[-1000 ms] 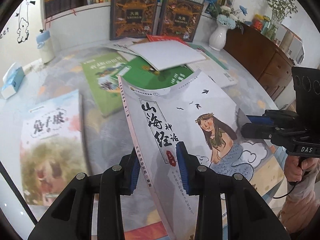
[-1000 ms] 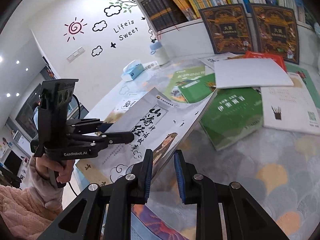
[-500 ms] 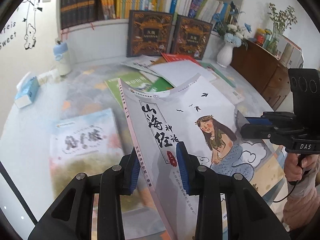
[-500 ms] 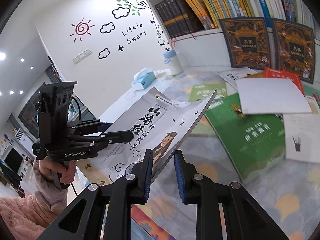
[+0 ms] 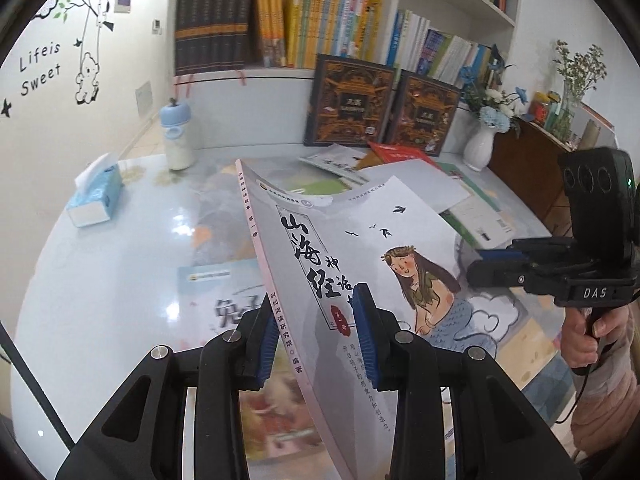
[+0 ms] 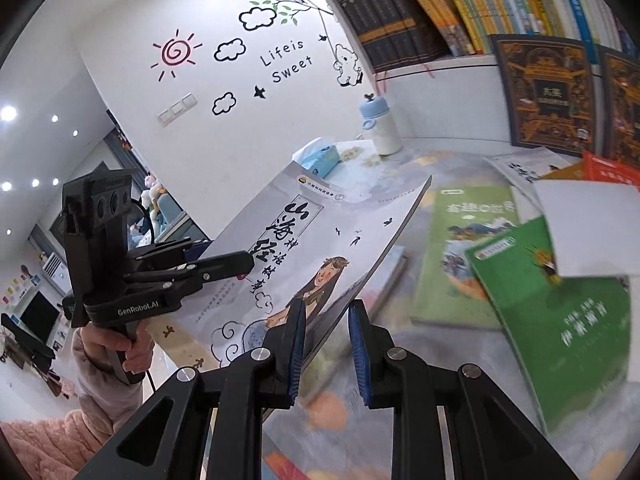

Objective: Organize books

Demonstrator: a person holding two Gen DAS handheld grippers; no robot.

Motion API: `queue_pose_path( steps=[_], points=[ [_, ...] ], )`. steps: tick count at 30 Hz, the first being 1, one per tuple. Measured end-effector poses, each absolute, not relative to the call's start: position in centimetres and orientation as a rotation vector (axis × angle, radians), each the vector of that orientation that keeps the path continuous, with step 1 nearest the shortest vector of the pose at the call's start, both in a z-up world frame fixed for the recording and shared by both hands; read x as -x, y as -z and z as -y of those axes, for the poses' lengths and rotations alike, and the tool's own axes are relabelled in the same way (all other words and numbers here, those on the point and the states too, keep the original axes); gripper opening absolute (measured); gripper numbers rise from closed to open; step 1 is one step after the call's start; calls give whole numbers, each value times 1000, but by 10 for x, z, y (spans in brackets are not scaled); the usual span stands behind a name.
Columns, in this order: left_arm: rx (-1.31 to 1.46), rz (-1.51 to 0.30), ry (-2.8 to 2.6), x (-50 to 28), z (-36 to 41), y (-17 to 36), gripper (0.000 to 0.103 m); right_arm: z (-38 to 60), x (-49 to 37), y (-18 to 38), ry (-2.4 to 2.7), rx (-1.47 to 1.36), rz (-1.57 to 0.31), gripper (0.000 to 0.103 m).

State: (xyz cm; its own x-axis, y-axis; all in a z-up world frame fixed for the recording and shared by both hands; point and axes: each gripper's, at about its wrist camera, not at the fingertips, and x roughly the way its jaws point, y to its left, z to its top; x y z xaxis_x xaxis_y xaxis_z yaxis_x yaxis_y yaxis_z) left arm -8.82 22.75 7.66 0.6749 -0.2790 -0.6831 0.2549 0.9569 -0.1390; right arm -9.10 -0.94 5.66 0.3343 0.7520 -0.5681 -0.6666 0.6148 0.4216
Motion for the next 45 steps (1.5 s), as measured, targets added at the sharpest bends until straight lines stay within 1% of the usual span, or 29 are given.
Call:
queue_pose_path(
  steps=[6,11,14,17,26,30,31,32,45],
  points=[
    [81,-797,267,73,-266,-47,31,-26,69,-38,-952,-131,-849,22],
    [140,-853,272,59,-291,-8,31,-51,55,4,-969,-158,-933,22],
    [160,-876,249,57,-295,7,31,-63,48,25,-966,-157,-991,22],
    [164,-882,243,57,-299,15,31,-70,44,35,-957,-153,-1016,22],
    [101,-935,186,56,-299,29,31,-74,40,43,-940,-137,-1048,22],
    [67,-944,167,53,-296,32,35,-75,40,47,-922,-121,-1065,22],
    [63,-944,165,54,-296,31,38,-75,40,48,-919,-116,-1066,22],
    [52,-945,148,54,-297,31,38,-75,41,48,-918,-113,-1065,22],
    [26,-948,67,50,-305,33,40,-71,41,46,-885,-108,-1078,22]
  ],
)
